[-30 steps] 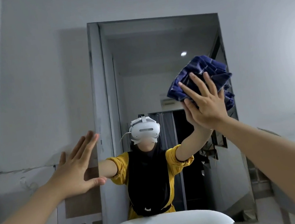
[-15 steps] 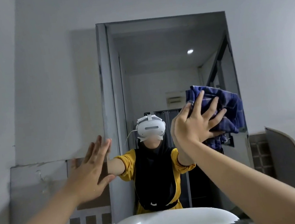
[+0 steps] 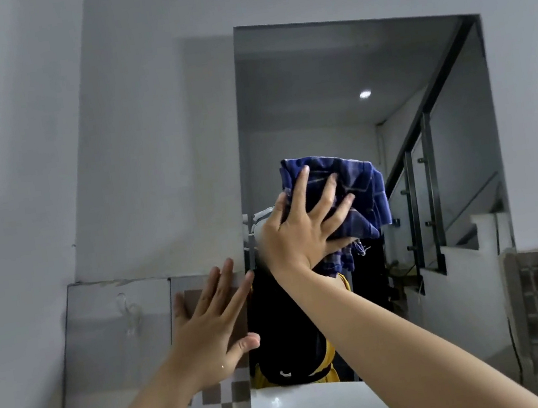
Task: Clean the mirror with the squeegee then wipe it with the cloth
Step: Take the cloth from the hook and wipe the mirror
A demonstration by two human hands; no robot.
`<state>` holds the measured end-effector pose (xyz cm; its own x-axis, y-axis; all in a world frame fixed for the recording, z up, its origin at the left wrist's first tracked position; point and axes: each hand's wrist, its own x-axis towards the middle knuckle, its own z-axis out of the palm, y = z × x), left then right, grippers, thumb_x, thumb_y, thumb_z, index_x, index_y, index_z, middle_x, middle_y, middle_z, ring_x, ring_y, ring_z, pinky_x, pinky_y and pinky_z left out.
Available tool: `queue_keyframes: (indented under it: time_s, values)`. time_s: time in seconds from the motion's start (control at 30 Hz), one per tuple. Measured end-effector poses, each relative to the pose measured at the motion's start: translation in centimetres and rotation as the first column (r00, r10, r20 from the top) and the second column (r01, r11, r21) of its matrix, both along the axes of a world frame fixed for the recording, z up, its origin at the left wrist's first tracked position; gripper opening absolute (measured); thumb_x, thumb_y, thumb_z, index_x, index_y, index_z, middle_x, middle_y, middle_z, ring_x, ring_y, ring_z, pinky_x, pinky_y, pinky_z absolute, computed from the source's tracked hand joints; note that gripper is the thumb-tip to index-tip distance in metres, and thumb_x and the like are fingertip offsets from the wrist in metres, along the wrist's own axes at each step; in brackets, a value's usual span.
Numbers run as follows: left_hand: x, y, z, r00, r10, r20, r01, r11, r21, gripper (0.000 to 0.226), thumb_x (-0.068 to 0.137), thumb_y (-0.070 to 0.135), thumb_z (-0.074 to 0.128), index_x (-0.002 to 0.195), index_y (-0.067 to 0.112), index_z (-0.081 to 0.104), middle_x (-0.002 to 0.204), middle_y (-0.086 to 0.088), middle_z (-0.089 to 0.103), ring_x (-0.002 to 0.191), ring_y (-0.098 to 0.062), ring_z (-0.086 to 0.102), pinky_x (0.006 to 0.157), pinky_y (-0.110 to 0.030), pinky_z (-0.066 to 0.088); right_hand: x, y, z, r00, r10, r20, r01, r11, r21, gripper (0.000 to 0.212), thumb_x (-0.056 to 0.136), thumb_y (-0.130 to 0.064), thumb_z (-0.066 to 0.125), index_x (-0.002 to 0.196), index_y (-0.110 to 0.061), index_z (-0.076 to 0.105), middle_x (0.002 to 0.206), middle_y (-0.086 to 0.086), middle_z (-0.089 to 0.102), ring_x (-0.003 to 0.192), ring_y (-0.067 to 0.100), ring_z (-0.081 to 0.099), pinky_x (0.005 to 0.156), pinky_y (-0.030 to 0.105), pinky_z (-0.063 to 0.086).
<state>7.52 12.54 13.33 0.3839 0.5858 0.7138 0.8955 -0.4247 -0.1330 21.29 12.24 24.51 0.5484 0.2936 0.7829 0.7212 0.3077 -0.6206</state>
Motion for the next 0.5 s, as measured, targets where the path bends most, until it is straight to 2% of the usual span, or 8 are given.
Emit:
queue_keyframes:
  time_s: [0.07, 0.13, 0.23, 0.3, 0.4, 0.5]
  values:
    - [-0.1, 0.2, -0.1, 1.000, -0.004, 0.010, 0.004, 1.000, -0.012, 0.088, 0.062, 0.086, -0.002, 0.135, 0.046, -0.030, 0.141, 0.015, -0.047, 0.135, -0.014, -0.036, 0.104, -0.062, -0.009, -1.5, 0.1, -0.2, 0.997, 0.008, 0.073, -0.009, 1.000, 0.008, 0.056, 0.097, -0.046, 0.027, 0.147, -0.051, 0.005, 0.161, -0.008, -0.009, 0.144, 0.024, -0.022, 0.107, 0.071, -0.006]
    - [-0.1, 0.5, -0.1, 1.000, -0.003, 0.012, 0.003, 1.000, 0.015, 0.087, 0.069, 0.083, 0.011, 0.139, 0.045, -0.024, 0.146, 0.014, -0.040, 0.139, -0.016, -0.028, 0.104, -0.066, -0.002, -2.3, 0.1, -0.3, 0.987, 0.019, 0.162, -0.019, 1.000, -0.001, 0.055, 0.097, -0.046, 0.029, 0.147, -0.051, 0.006, 0.161, -0.008, -0.009, 0.144, 0.022, -0.023, 0.107, 0.070, -0.007]
    - [-0.2, 0.8, -0.3, 1.000, -0.009, 0.016, 0.009, 0.999, 0.050, 0.086, 0.076, 0.076, 0.025, 0.139, 0.045, -0.024, 0.146, 0.014, -0.040, 0.135, -0.009, -0.031, 0.103, -0.067, 0.000, -1.9, 0.0, -0.6, 0.946, 0.000, 0.323, 0.002, 1.000, -0.005, 0.052, 0.099, -0.046, 0.028, 0.147, -0.051, 0.010, 0.161, -0.009, -0.007, 0.144, 0.020, -0.022, 0.107, 0.070, -0.004]
    - [-0.2, 0.9, -0.3, 1.000, 0.003, 0.006, -0.003, 0.998, 0.066, 0.088, 0.076, 0.075, 0.029, 0.141, 0.043, -0.022, 0.148, 0.012, -0.037, 0.136, -0.010, -0.029, 0.103, -0.069, 0.003, -1.0, 0.0, -1.1, 0.886, -0.021, 0.464, 0.018, 1.000, 0.012, 0.049, 0.099, -0.046, 0.030, 0.146, -0.052, 0.017, 0.162, -0.008, -0.001, 0.145, 0.021, -0.018, 0.108, 0.069, -0.002]
    - [-0.2, 0.6, -0.2, 0.999, 0.032, -0.003, -0.032, 0.998, 0.047, 0.091, 0.075, 0.075, 0.034, 0.147, 0.036, -0.006, 0.156, 0.004, -0.017, 0.142, -0.016, -0.013, 0.098, -0.074, 0.018, 0.7, 0.3, -1.8, 0.768, -0.087, 0.634, 0.027, 0.994, 0.105, 0.046, 0.096, -0.046, 0.038, 0.142, -0.049, 0.034, 0.160, -0.005, 0.018, 0.147, 0.024, -0.004, 0.108, 0.069, 0.003]
    - [-0.2, 0.8, -0.4, 1.000, -0.002, 0.000, 0.002, 0.999, 0.042, 0.090, 0.076, 0.074, 0.033, 0.146, 0.039, -0.011, 0.155, 0.006, -0.022, 0.142, -0.016, -0.016, 0.101, -0.073, 0.010, 3.0, 0.3, -1.8, 0.663, -0.125, 0.738, 0.037, 0.990, 0.134, 0.046, 0.094, -0.048, 0.037, 0.140, -0.046, 0.040, 0.157, -0.003, 0.028, 0.147, 0.028, 0.007, 0.109, 0.069, 0.009]
